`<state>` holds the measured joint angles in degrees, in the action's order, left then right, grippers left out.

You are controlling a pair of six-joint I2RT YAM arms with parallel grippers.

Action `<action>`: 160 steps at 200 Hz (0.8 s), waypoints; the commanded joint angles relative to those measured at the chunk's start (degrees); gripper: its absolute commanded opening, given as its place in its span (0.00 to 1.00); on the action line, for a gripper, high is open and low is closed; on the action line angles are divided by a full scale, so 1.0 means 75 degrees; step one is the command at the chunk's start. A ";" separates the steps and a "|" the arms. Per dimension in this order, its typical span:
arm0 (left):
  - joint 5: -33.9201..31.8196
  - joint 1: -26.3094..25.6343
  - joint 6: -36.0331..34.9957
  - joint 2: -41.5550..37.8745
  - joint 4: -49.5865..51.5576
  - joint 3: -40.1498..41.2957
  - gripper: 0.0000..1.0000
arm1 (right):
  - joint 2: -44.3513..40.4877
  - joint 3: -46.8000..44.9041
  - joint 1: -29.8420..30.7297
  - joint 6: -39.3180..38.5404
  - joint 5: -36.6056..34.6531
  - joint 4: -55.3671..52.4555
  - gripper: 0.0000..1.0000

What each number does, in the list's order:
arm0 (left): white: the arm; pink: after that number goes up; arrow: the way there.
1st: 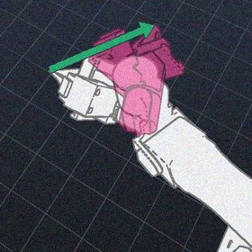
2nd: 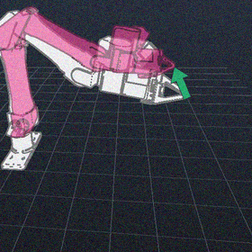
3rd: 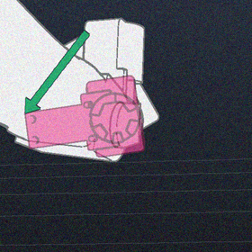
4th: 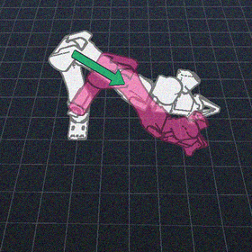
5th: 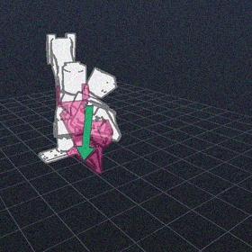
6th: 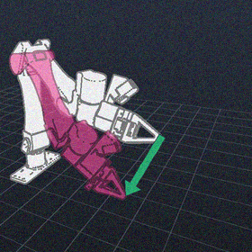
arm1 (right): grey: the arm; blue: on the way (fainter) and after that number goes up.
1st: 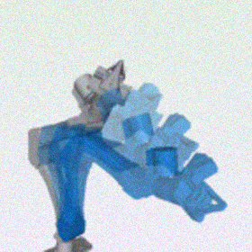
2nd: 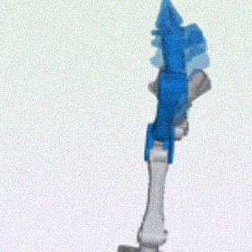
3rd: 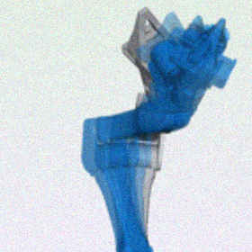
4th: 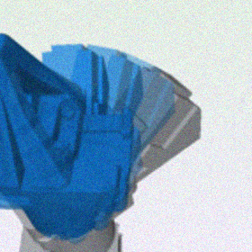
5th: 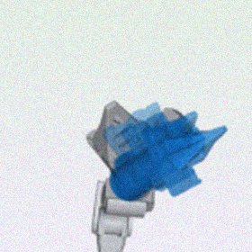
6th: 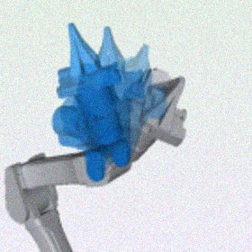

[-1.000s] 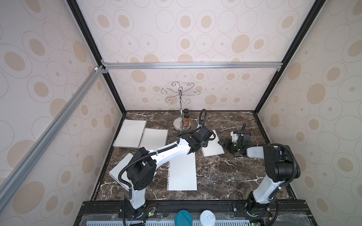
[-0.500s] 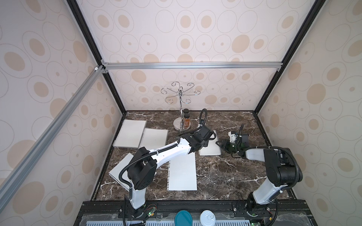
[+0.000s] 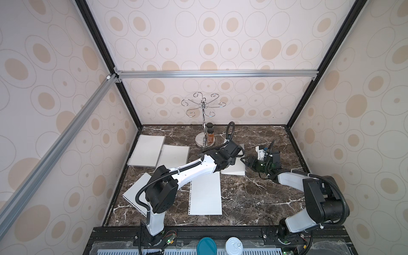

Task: Tear off pages from different notebooks
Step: Open the notebook at the center of the board.

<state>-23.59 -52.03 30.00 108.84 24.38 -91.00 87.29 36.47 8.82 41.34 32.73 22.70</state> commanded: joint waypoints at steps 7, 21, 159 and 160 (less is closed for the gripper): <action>-0.0327 0.0026 -0.0352 0.0388 0.0562 -0.1076 0.75 | -0.0033 0.0062 0.0423 0.0183 -0.0197 0.0228 0.54; -0.0360 0.0101 -0.0475 0.0675 0.0921 -0.1771 0.75 | 0.0094 0.0151 0.0562 0.0255 -0.0212 0.0349 0.54; 0.0976 0.0514 -0.0743 0.3848 0.3370 -0.7063 0.72 | -0.0059 -0.0127 0.0922 0.0459 -0.0651 0.1349 0.16; 0.0977 0.0515 -0.0736 0.3844 0.3370 -0.7056 0.72 | -0.0060 -0.0133 0.0922 0.0456 -0.0650 0.1353 0.16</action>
<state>-18.28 -48.21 24.40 138.34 46.61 -142.28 88.16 36.56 15.44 44.27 28.25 29.65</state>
